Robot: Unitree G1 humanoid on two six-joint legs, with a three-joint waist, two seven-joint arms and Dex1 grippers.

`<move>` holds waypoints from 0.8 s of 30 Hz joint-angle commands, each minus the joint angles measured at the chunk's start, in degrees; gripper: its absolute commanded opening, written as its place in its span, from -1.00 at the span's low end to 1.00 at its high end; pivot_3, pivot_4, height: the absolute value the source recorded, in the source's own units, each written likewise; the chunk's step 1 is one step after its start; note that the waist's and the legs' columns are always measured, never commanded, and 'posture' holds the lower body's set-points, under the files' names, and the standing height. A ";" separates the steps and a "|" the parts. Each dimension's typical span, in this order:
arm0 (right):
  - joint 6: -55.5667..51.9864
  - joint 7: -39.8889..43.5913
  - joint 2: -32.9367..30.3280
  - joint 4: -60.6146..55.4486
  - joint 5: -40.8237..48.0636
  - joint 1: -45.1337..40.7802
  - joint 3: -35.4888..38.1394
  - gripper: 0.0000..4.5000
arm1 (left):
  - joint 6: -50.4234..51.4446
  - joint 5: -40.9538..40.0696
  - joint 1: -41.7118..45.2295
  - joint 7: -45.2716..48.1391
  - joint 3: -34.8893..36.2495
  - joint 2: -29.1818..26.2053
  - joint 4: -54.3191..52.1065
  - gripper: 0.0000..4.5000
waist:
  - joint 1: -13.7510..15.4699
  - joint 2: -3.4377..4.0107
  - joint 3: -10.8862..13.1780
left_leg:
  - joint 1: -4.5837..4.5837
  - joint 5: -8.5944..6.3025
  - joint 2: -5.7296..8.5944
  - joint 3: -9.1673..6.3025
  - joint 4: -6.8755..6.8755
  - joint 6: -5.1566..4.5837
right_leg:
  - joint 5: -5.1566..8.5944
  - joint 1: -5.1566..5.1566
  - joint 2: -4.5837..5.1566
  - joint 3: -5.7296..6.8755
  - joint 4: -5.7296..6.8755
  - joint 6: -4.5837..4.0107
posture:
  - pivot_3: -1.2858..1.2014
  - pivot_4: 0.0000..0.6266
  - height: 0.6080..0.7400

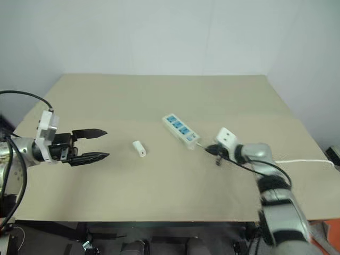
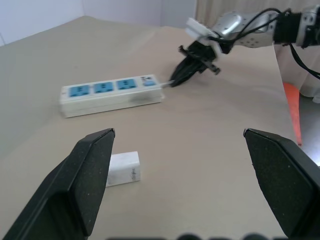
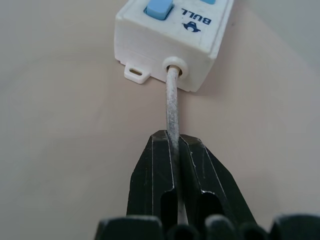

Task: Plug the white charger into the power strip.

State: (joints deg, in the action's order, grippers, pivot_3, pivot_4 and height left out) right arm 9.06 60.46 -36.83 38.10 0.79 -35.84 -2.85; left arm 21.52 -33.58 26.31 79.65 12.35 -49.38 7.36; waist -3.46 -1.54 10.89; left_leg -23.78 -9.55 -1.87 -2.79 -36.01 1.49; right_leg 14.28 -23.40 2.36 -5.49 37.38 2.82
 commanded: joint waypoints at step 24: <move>-6.34 -22.49 12.48 -38.37 8.89 24.88 8.38 0.99 | -1.66 3.33 10.92 4.96 -5.53 2.60 7.75 1.00 | -0.53 -0.02 0.00 | 0.27 0.01 -0.06 0.06 -0.07 0.00 | 0.08 0.09 -0.12 -0.11 0.19 0.05 | 0.03 -0.52 1.00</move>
State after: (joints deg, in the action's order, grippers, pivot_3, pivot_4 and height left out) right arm 0.03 40.17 -25.07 -0.08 11.20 -9.54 5.89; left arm 21.21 -30.45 35.68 84.13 6.53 -46.68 14.83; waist -3.99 -1.56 10.89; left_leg -23.51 -9.54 -1.94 -2.72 -36.08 1.49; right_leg 14.36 -23.31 2.24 -5.60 37.57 2.87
